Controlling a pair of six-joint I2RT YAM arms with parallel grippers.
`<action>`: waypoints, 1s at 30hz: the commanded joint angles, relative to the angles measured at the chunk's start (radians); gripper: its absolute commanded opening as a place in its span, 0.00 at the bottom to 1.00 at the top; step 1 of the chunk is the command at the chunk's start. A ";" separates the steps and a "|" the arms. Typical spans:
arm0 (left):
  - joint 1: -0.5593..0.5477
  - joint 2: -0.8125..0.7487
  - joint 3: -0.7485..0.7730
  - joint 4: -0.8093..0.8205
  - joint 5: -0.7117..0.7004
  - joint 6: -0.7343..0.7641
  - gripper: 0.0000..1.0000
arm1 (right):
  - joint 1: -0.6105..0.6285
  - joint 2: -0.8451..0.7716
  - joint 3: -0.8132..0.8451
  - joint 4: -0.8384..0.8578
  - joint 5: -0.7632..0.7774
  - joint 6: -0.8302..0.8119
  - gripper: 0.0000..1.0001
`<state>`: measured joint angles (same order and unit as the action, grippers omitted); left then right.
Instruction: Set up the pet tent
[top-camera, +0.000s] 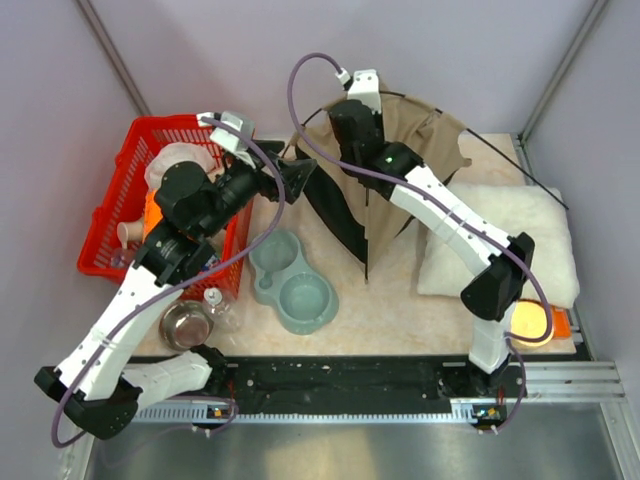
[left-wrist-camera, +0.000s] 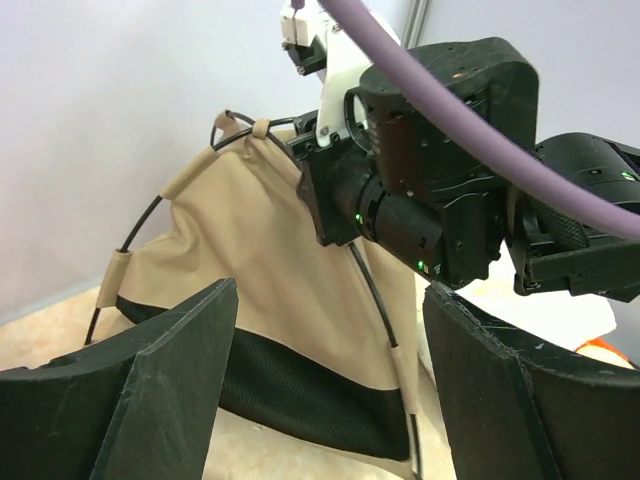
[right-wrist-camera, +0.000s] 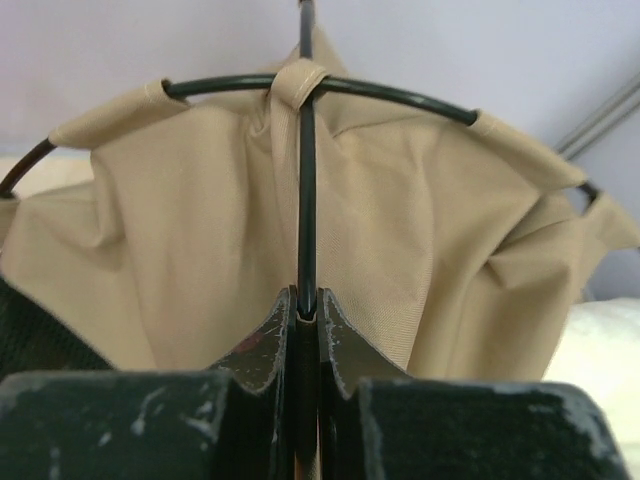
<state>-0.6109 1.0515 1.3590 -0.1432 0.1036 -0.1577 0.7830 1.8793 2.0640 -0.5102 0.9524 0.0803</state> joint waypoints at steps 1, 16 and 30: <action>-0.001 0.001 -0.047 0.019 -0.019 -0.043 0.79 | -0.017 -0.046 -0.066 -0.051 -0.162 0.153 0.00; 0.000 0.131 -0.170 0.169 -0.013 -0.230 0.79 | -0.152 -0.278 -0.097 -0.261 -0.572 0.291 0.66; -0.072 0.447 0.064 0.039 -0.266 -0.324 0.77 | -0.215 -0.522 -0.315 -0.275 -0.534 0.306 0.67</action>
<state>-0.6739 1.4780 1.3315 -0.0479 -0.0010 -0.4469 0.5838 1.4010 1.7969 -0.7727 0.4107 0.3641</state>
